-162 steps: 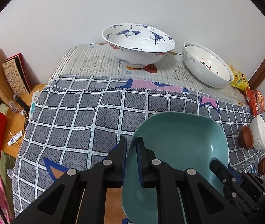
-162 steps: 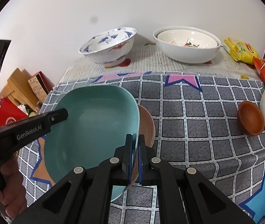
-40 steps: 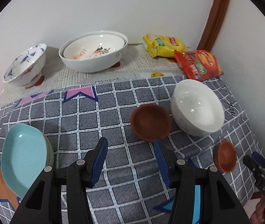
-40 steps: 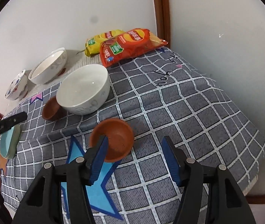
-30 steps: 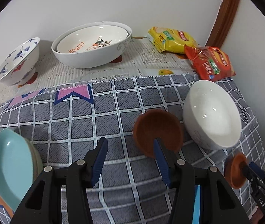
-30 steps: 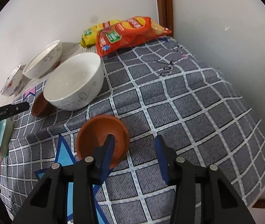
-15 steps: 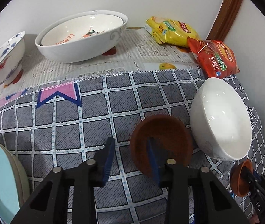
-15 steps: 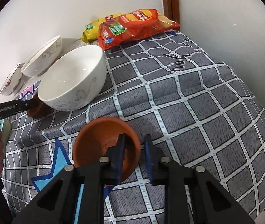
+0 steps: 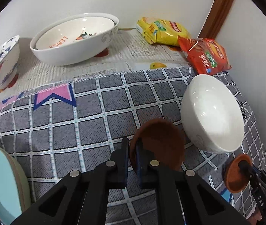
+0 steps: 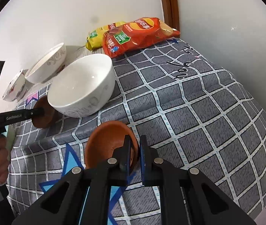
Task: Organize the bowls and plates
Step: 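Close the right gripper on one brown clay bowl while the left gripper grasps another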
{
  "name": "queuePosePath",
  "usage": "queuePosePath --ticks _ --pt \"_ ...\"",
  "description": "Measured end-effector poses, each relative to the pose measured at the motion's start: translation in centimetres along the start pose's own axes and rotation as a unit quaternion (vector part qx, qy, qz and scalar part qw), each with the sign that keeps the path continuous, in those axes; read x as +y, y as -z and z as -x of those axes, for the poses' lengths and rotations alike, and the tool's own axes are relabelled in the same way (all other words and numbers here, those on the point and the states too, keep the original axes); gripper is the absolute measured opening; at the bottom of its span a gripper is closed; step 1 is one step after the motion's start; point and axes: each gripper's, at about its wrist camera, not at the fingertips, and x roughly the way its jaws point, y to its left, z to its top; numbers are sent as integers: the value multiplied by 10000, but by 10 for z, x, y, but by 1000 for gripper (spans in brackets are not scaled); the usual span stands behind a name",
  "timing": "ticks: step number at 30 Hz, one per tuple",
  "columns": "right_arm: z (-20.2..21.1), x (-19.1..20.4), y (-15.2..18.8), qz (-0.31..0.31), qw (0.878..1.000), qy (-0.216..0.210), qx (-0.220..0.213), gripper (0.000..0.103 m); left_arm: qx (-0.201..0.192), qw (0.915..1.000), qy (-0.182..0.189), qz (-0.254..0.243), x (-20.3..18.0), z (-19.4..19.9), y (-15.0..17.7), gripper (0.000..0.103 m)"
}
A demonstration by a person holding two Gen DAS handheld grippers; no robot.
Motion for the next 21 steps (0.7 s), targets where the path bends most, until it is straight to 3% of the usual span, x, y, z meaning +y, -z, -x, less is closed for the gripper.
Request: queuePosePath --ticks 7,13,21 --pt "18 3 -7 -230 9996 -110 -107 9 -71 9998 -177 80 23 12 2 7" --pt "41 12 -29 -301 9982 -169 -492 9 -95 9995 -274 111 41 18 -1 7" --pt "37 35 -59 -246 9975 -190 -629 9 -113 9992 -357 144 51 5 -4 8"
